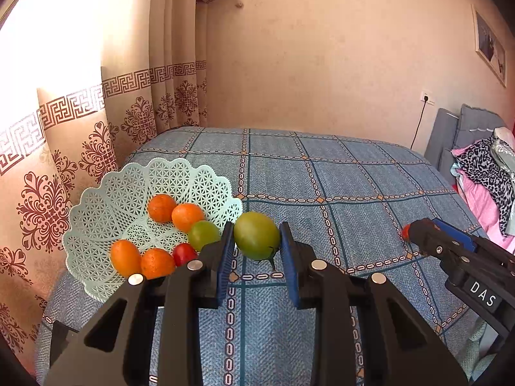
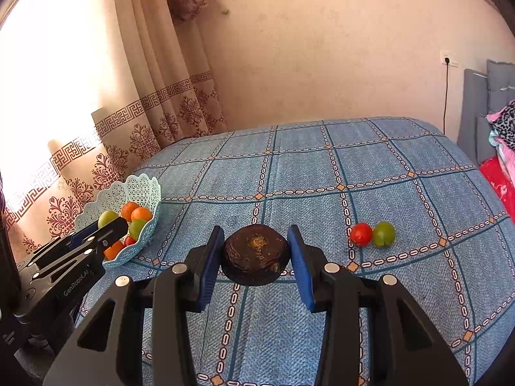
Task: Organize fruits
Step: 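Carry the green tomato and dark fruit into the basket while both tools release them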
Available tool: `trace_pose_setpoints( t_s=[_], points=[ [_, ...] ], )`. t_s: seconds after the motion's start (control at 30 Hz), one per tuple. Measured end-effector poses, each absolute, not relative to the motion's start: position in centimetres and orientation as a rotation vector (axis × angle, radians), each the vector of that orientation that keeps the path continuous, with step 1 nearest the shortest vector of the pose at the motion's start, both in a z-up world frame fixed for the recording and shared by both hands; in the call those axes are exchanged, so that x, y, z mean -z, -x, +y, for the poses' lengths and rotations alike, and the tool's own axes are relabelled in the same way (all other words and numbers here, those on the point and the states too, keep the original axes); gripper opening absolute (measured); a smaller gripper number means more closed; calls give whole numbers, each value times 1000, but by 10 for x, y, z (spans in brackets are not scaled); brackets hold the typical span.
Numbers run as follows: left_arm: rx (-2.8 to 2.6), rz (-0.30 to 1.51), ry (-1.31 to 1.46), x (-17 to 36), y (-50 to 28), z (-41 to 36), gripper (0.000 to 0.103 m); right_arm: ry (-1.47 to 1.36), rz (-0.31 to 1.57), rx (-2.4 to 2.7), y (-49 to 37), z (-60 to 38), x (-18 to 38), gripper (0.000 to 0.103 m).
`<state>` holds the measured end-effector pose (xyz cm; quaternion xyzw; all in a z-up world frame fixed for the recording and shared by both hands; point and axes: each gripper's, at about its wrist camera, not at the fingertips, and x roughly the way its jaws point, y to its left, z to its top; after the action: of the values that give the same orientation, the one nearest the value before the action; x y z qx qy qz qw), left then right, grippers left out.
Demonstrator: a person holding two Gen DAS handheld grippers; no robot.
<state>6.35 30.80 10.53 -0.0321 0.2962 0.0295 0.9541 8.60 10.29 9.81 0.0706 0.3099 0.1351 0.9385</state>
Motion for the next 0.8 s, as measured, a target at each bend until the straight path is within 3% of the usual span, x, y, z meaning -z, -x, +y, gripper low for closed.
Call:
trace_pose_setpoints(
  t_s=[0.8],
  points=[
    [-273, 588, 245, -94, -67, 423, 29, -46, 634, -467, -118, 225, -115, 41]
  ],
)
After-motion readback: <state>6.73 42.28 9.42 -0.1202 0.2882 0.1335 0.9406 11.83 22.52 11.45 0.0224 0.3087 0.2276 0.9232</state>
